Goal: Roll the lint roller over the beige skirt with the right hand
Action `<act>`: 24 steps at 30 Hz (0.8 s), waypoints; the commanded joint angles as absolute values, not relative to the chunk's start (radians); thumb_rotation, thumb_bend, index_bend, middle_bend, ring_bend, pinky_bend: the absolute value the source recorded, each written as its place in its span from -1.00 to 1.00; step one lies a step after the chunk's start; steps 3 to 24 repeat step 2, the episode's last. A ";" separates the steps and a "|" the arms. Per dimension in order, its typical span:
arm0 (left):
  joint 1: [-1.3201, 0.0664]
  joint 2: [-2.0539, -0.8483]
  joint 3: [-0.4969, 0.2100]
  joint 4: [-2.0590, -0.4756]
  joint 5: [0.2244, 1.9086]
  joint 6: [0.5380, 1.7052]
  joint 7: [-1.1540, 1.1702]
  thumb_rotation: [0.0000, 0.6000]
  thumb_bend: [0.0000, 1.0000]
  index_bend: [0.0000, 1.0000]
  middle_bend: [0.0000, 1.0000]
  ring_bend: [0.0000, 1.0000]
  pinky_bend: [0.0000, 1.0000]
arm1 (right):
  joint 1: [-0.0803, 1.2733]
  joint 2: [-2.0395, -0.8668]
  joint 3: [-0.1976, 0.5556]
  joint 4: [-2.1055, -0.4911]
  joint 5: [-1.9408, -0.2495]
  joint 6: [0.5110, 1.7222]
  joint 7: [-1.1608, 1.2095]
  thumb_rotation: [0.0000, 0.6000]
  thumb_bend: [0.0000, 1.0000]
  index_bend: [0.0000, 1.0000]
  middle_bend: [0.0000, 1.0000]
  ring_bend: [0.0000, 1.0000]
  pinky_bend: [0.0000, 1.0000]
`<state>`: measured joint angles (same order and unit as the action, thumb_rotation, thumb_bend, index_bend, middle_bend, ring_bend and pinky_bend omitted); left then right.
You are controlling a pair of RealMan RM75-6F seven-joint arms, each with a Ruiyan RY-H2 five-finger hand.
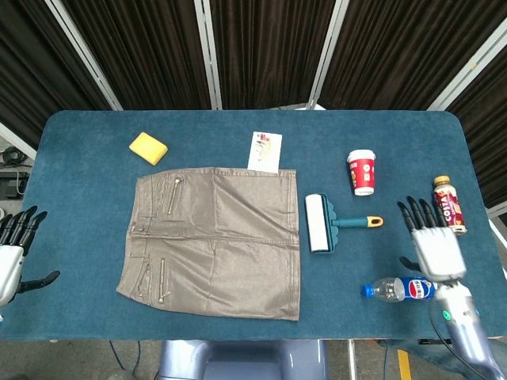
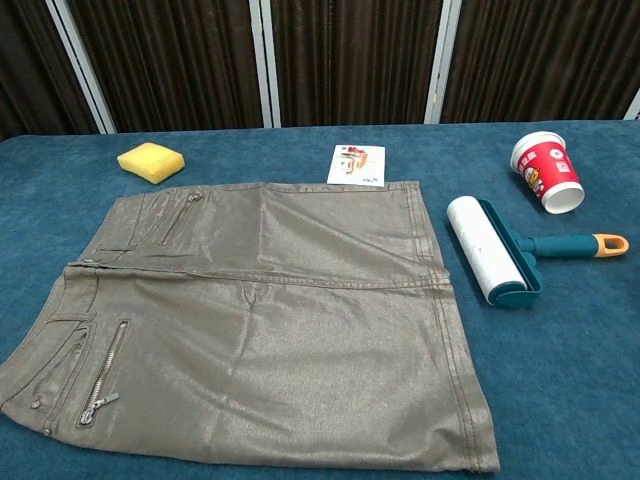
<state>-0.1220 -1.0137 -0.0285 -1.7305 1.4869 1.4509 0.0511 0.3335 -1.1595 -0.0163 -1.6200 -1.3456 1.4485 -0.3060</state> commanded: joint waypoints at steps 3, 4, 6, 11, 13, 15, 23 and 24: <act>-0.117 -1.010 -0.026 -1.731 1.490 1.457 0.046 1.00 -1.00 -1.00 -1.00 -1.00 -1.00 | 0.244 -1.146 -0.036 -1.610 -1.439 1.554 -0.246 1.00 -1.00 -1.00 -1.00 -1.00 -1.00; -0.117 -1.010 -0.026 -1.731 1.490 1.457 0.046 1.00 -1.00 -1.00 -1.00 -1.00 -1.00 | 0.244 -1.146 -0.036 -1.610 -1.439 1.554 -0.246 1.00 -1.00 -1.00 -1.00 -1.00 -1.00; -0.117 -1.010 -0.026 -1.731 1.490 1.457 0.046 1.00 -1.00 -1.00 -1.00 -1.00 -1.00 | 0.244 -1.146 -0.036 -1.610 -1.439 1.554 -0.246 1.00 -1.00 -1.00 -1.00 -1.00 -1.00; -0.117 -1.010 -0.026 -1.731 1.490 1.457 0.046 1.00 -1.00 -1.00 -1.00 -1.00 -1.00 | 0.244 -1.146 -0.036 -1.610 -1.439 1.554 -0.246 1.00 -1.00 -1.00 -1.00 -1.00 -1.00; -0.117 -1.010 -0.026 -1.731 1.490 1.457 0.046 1.00 -1.00 -1.00 -1.00 -1.00 -1.00 | 0.244 -1.146 -0.036 -1.610 -1.439 1.554 -0.246 1.00 -1.00 -1.00 -1.00 -1.00 -1.00; -0.117 -1.010 -0.026 -1.731 1.490 1.457 0.046 1.00 -1.00 -1.00 -1.00 -1.00 -1.00 | 0.244 -1.146 -0.036 -1.610 -1.439 1.554 -0.246 1.00 -1.00 -1.00 -1.00 -1.00 -1.00; -0.117 -1.010 -0.026 -1.731 1.490 1.457 0.046 1.00 -1.00 -1.00 -1.00 -1.00 -1.00 | 0.244 -1.146 -0.036 -1.610 -1.439 1.554 -0.246 1.00 -1.00 -1.00 -1.00 -1.00 -1.00; -0.117 -1.010 -0.026 -1.731 1.490 1.457 0.046 1.00 -1.00 -1.00 -1.00 -1.00 -1.00 | 0.244 -1.146 -0.036 -1.610 -1.439 1.554 -0.246 1.00 -1.00 -1.00 -1.00 -1.00 -1.00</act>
